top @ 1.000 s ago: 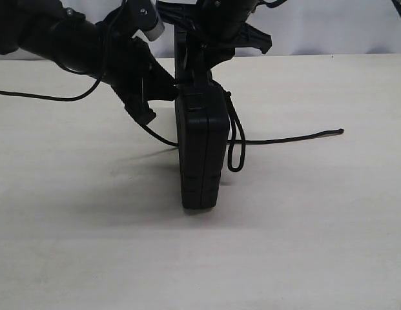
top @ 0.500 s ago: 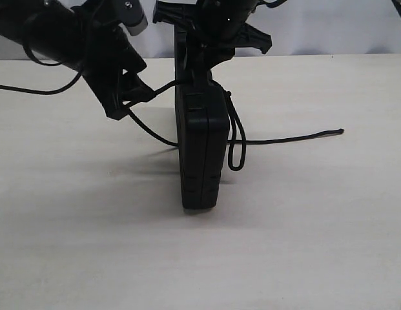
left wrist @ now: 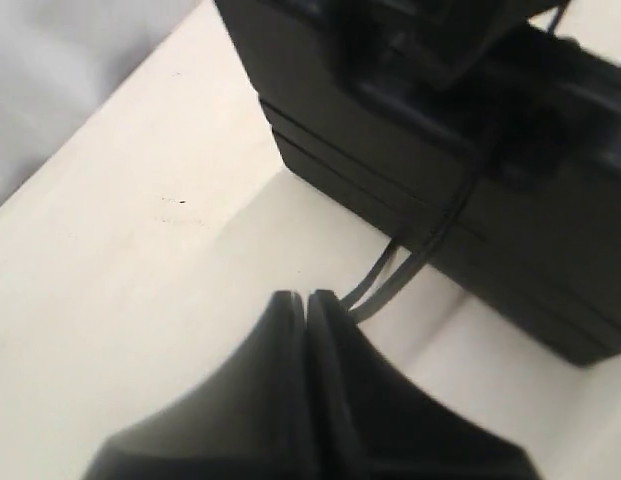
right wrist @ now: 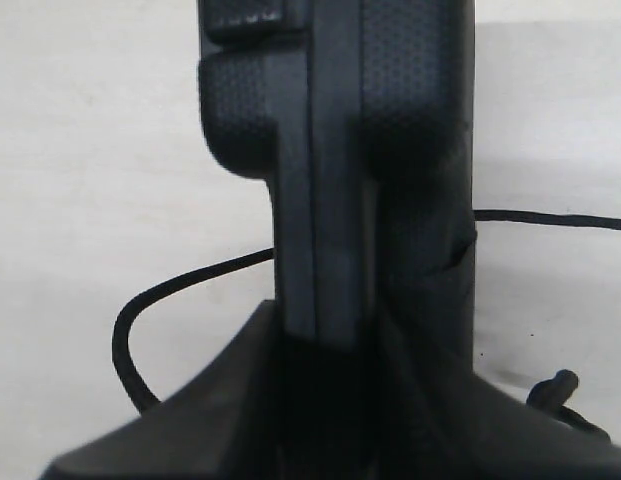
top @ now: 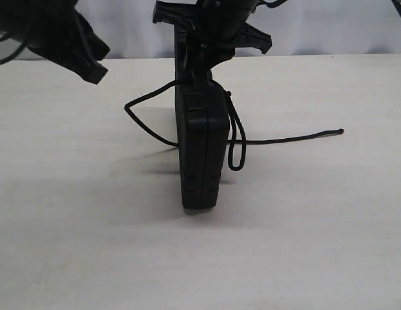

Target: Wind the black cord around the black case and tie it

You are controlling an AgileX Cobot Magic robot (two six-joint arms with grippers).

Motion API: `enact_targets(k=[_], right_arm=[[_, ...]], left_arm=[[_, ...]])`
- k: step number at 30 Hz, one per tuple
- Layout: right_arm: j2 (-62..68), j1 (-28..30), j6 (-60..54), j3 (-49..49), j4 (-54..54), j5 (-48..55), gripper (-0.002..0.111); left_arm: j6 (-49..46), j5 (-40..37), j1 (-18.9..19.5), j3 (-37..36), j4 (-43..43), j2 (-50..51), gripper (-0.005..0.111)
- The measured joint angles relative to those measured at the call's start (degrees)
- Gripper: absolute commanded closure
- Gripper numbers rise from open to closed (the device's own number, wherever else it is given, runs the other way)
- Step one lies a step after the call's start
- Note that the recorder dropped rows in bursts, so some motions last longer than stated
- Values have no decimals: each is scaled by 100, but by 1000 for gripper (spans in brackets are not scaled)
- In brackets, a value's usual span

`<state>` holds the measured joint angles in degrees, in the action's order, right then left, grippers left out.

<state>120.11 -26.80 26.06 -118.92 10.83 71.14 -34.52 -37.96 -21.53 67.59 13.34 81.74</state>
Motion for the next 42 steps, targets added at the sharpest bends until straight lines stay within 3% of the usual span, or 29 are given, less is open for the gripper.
enact_targets(k=[7, 17, 21, 28, 42], right_arm=[[0, 0, 0, 0, 0, 0, 104], [0, 0, 0, 0, 0, 0, 104], [0, 0, 0, 0, 0, 0, 104], [0, 0, 0, 0, 0, 0, 104], [0, 0, 0, 0, 0, 0, 104]], left_arm=[[1198, 1679, 0, -1248, -66, -1327, 107], [1588, 3926, 0, -3530, -55, -4114, 107], [1608, 4009, 0, -4060, -43, -4924, 107], [1631, 3796, 0, -4122, -43, -5661, 107], [1636, 3660, 0, -4122, -55, -5822, 107]])
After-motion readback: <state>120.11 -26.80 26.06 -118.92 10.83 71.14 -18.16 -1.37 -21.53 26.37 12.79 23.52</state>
